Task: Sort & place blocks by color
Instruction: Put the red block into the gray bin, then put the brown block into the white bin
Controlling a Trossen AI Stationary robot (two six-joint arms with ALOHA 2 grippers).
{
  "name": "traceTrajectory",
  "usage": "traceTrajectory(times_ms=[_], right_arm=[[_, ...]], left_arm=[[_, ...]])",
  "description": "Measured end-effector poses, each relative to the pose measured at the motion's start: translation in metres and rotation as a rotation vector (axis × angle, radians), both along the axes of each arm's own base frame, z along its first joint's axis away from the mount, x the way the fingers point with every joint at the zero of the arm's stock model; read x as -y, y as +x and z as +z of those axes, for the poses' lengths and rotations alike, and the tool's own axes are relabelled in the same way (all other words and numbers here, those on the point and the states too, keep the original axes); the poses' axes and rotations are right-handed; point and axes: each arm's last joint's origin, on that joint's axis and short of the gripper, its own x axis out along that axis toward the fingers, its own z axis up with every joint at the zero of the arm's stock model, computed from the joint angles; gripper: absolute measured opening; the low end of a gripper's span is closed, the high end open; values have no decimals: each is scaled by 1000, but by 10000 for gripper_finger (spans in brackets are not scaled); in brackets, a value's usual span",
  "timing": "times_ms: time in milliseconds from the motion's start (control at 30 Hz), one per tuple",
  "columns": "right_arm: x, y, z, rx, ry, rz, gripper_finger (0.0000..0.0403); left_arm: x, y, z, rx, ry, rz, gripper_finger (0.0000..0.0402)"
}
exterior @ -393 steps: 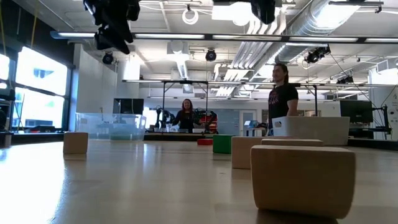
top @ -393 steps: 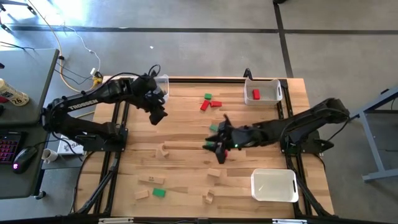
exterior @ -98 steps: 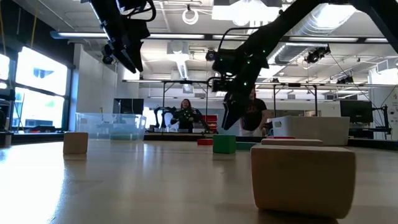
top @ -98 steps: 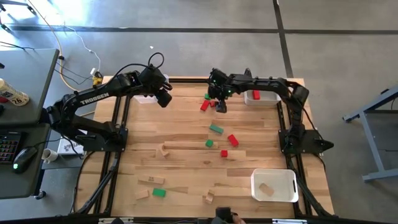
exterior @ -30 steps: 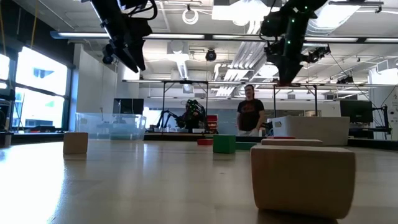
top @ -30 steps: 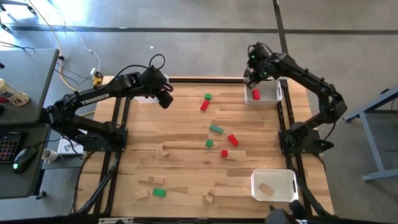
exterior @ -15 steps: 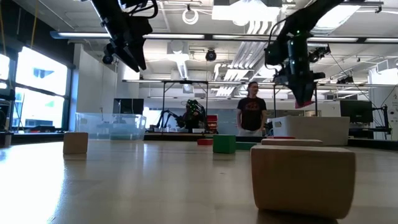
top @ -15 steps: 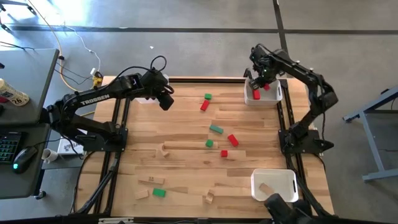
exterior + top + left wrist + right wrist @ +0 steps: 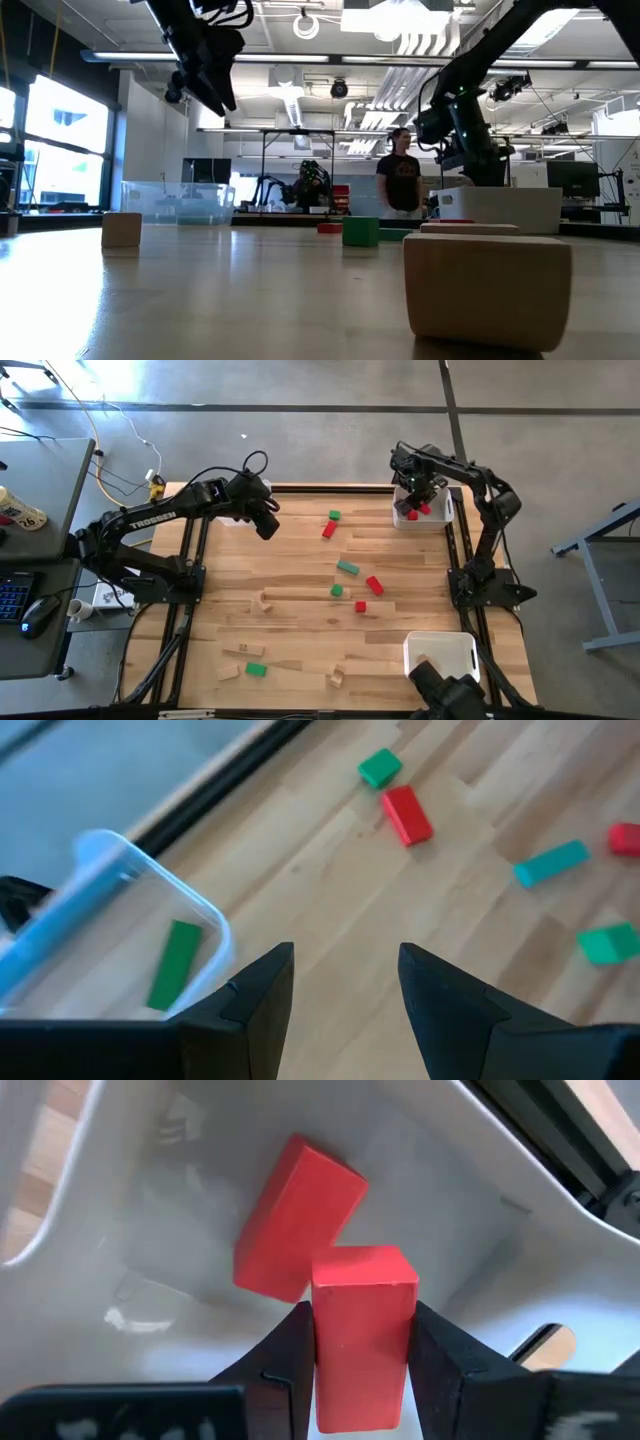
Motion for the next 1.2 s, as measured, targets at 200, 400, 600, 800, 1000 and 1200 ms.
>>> traceTrajectory(times_ms=[200, 400, 600, 800, 1000, 1200], right_arm=[[2, -2, -3, 1, 16, 10, 105], [2, -2, -3, -4, 11, 11, 192], [-1, -4, 4, -14, 2, 5, 211], [-10, -10, 33, 44, -88, -25, 209], [-31, -13, 71, 142, -197, -63, 210], [-62, -13, 106, 264, -293, -77, 211]], left_arm=[[9, 1, -3, 2, -101, -77, 170], [28, 2, -8, -78, -185, -157, 170], [50, 2, -12, -178, -232, -238, 170], [74, 1, -14, -271, -264, -335, 170], [99, 2, -16, -341, -273, -444, 170], [123, 4, -16, -356, -266, -530, 170]])
